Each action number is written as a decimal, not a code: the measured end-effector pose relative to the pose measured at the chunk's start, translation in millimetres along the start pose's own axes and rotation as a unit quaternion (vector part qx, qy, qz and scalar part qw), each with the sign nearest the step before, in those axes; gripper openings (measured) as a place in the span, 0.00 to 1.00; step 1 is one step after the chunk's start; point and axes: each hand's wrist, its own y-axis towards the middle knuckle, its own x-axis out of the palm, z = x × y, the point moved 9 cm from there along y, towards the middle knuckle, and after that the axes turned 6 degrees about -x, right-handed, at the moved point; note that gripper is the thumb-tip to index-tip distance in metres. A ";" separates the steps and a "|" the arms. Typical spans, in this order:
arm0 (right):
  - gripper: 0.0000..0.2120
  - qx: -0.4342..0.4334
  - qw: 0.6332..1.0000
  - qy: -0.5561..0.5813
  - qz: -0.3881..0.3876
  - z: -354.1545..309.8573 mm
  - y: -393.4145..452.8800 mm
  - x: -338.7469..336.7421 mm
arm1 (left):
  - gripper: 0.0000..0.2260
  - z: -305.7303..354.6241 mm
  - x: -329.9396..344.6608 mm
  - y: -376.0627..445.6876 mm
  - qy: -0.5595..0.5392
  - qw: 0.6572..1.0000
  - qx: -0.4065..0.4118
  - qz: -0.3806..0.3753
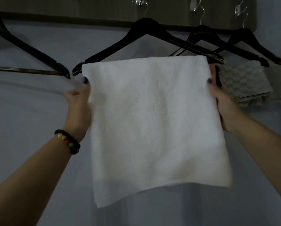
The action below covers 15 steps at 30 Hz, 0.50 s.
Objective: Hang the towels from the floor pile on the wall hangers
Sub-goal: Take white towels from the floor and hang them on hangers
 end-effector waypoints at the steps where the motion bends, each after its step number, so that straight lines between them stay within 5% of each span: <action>1: 0.31 0.023 0.999 -0.031 -0.019 10.4 -5.1 -2.9 | 0.21 -7.1 5.2 -7.8 0.036 0.999 0.009 -0.016; 6: 0.42 0.078 0.993 -0.083 -0.039 43.0 -27.3 -21.9 | 0.20 -56.8 18.1 -38.1 0.065 0.990 -0.054 -0.110; 10: 0.42 0.095 0.989 -0.110 -0.009 68.1 -44.9 -38.4 | 0.16 -88.6 3.1 -49.7 0.038 0.992 -0.088 -0.085; 15: 0.20 0.091 0.984 -0.137 0.069 77.4 -62.6 -41.2 | 0.22 -95.0 -9.7 -60.6 0.067 0.995 -0.067 0.013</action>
